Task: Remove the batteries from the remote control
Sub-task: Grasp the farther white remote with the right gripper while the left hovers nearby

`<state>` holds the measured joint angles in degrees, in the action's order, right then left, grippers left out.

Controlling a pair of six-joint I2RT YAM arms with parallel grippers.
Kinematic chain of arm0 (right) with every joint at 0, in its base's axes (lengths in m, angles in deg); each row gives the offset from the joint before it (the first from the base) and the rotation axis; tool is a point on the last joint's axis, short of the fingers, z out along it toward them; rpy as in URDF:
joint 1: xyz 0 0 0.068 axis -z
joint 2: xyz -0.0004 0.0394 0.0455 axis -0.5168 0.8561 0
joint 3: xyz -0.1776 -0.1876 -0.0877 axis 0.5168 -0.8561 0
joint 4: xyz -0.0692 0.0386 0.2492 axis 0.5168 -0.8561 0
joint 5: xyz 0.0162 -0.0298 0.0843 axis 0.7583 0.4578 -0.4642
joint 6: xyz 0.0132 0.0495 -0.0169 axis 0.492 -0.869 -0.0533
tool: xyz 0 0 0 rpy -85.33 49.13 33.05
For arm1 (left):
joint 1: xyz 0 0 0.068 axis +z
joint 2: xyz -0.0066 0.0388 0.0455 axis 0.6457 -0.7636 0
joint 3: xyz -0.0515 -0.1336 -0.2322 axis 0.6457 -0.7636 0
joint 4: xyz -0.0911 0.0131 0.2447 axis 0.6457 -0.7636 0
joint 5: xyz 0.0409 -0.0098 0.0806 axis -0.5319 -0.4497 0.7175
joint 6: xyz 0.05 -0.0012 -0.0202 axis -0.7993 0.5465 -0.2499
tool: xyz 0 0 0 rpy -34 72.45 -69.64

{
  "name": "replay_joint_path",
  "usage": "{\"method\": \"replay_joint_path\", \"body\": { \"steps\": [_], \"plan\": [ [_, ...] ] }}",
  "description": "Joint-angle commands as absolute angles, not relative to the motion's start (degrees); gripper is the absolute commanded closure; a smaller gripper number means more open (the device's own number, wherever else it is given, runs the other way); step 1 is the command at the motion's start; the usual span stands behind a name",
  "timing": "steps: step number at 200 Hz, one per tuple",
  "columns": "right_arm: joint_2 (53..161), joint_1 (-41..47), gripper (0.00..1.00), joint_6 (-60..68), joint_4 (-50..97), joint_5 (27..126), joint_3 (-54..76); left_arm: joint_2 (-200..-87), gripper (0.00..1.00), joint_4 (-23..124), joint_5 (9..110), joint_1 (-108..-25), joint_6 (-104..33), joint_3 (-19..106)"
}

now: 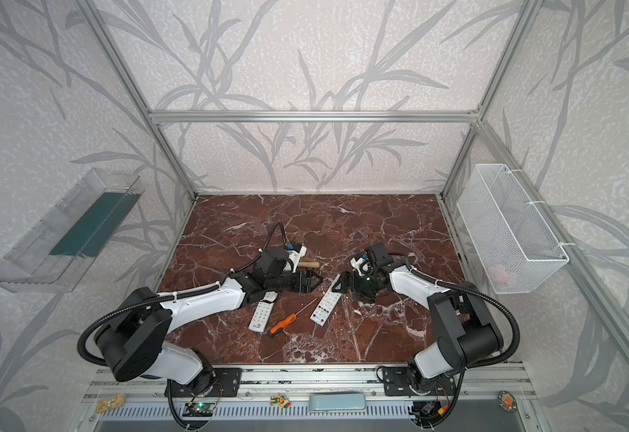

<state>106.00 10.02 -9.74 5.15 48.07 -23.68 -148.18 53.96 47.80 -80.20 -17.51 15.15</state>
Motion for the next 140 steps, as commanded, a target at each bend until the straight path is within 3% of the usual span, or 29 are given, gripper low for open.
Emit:
{"method": "replay_joint_path", "body": {
  "steps": [1,22,57,140],
  "plan": [
    [103.9,9.5,0.10,-11.3,6.6,47.9,-25.1,-150.5,0.19,54.8,46.9,-80.9,-15.0,17.4],
    [103.6,9.4,0.13,-12.0,8.2,47.6,-26.3,-152.9,0.22,54.8,46.0,-82.6,-14.7,18.2],
    [103.5,9.3,0.17,-11.7,8.7,48.5,-26.7,-155.8,0.38,56.4,44.8,-84.1,-14.2,19.1],
    [104.2,9.3,0.31,-11.3,11.2,48.2,-28.2,-161.6,0.47,52.2,46.2,-84.4,-17.6,23.9]
  ]
}}
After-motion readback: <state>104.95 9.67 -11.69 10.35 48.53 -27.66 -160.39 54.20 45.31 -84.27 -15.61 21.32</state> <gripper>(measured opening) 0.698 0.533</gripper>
